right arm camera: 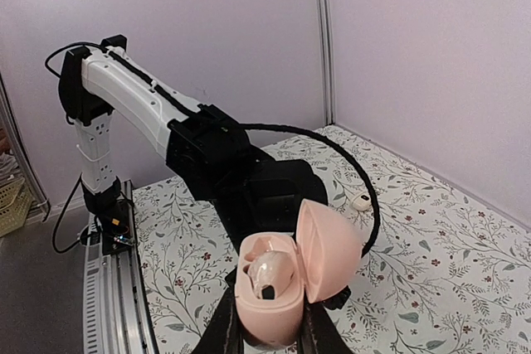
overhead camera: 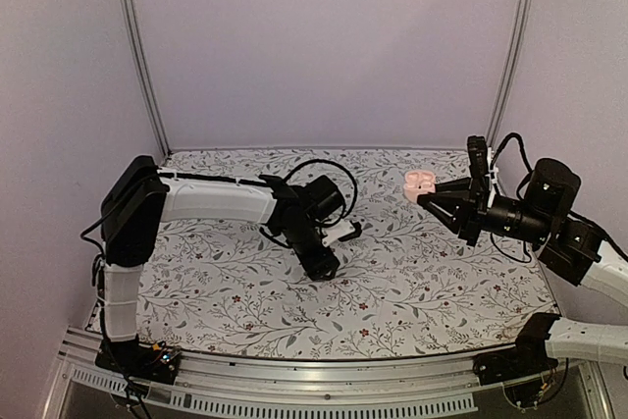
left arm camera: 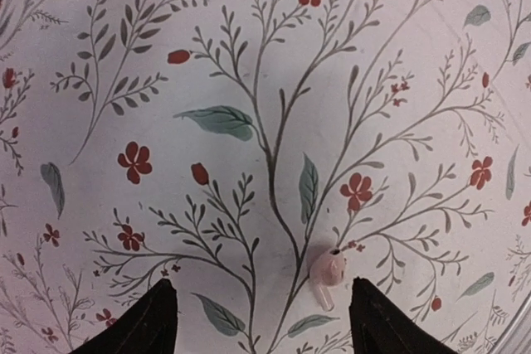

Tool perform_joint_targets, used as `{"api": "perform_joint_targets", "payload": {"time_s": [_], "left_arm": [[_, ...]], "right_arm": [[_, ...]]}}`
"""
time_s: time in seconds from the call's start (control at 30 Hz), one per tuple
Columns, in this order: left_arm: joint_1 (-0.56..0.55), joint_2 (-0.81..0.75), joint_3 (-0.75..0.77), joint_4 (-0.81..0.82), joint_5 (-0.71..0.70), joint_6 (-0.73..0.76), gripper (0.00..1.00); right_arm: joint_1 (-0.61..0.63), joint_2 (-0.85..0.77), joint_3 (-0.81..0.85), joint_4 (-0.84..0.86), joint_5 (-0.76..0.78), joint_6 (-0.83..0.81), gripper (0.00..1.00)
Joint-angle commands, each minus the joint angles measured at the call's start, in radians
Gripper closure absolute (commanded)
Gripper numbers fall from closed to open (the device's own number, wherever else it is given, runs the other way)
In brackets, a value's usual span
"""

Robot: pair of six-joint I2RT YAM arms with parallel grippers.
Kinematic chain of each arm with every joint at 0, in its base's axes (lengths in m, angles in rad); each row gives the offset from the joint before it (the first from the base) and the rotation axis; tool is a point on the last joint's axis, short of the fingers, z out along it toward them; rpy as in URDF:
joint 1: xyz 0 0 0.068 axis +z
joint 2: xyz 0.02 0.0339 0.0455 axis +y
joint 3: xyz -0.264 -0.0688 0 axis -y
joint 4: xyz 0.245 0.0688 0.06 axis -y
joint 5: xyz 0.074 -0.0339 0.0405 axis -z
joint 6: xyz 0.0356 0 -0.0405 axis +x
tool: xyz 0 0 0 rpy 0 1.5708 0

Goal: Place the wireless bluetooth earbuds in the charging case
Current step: Pick up the left earbud from the center of the board.

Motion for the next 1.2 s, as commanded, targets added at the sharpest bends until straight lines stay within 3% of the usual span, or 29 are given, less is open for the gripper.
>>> {"api": "perform_joint_targets", "payload": {"time_s": [0.0,0.2,0.77,1.17], "left_arm": [[0.005,0.061,0.056,-0.097,0.022,0.01,0.3],[0.006,0.121,0.128,-0.159,0.029,0.02,0.38],[-0.005,0.146,0.154,-0.181,0.036,0.004,0.62],[-0.018,0.178,0.197,-0.194,0.038,0.008,0.7]], "right_arm": [[-0.006,-0.009,0.006,-0.009,0.014,-0.011,1.0],[-0.005,-0.015,0.003,-0.011,0.018,-0.015,1.0],[-0.006,-0.017,-0.001,-0.006,0.018,-0.013,1.0],[-0.006,-0.016,-0.001,-0.005,0.021,-0.015,1.0]]}}
